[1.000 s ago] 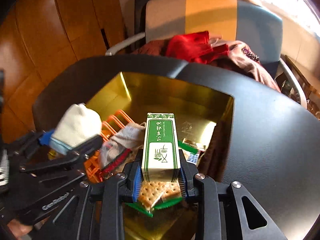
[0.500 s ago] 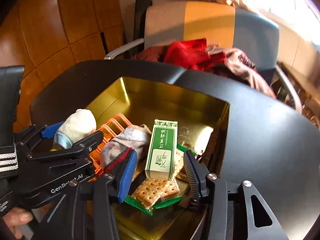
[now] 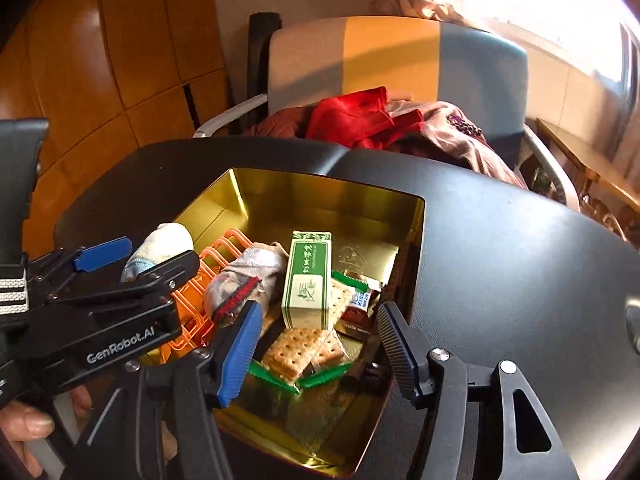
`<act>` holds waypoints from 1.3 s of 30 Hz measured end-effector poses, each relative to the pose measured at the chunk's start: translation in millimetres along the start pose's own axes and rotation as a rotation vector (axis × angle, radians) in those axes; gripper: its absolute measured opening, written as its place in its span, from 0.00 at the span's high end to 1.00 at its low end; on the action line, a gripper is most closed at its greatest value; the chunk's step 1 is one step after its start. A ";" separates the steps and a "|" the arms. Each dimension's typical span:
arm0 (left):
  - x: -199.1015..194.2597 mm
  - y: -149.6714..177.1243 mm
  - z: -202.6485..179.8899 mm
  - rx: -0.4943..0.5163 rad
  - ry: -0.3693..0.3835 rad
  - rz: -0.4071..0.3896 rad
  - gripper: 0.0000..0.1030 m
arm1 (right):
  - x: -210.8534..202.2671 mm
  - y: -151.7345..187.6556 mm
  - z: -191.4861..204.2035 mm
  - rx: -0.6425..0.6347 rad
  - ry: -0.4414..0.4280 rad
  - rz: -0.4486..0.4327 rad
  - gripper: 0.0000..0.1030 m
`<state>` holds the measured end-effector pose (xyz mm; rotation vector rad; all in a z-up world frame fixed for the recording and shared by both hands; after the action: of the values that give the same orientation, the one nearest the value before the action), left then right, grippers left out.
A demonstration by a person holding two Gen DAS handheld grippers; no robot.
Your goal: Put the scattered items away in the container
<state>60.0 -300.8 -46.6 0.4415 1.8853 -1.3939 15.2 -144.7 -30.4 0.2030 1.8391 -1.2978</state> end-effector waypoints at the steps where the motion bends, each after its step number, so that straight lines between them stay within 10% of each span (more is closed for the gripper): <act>1: -1.9 0.0 -0.4 -0.003 0.011 -0.004 0.22 | -1.7 1.1 -0.8 0.004 0.004 -0.002 0.40; 21: -30.0 11.5 -2.1 -0.062 0.095 -0.045 0.17 | -26.9 21.1 -19.2 0.055 0.028 -0.022 0.30; 39: -67.6 50.3 -14.8 -0.090 0.018 -0.073 0.17 | -41.1 35.6 -27.7 0.067 0.159 -0.020 0.19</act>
<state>132.8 -259.5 -29.0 0.3455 1.9873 -1.3497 45.7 -92.4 -23.2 0.3334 1.9360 -1.3927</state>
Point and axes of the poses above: each gripper's, at about its wrist camera, not at the fingertips, and x roughly the way its jaws point, z to its left, y to its underside, the point moved 1 cm from there along x, roughly the way its jaws point, and after that the axes turned 13 degrees about y, right-handed, at the moved point
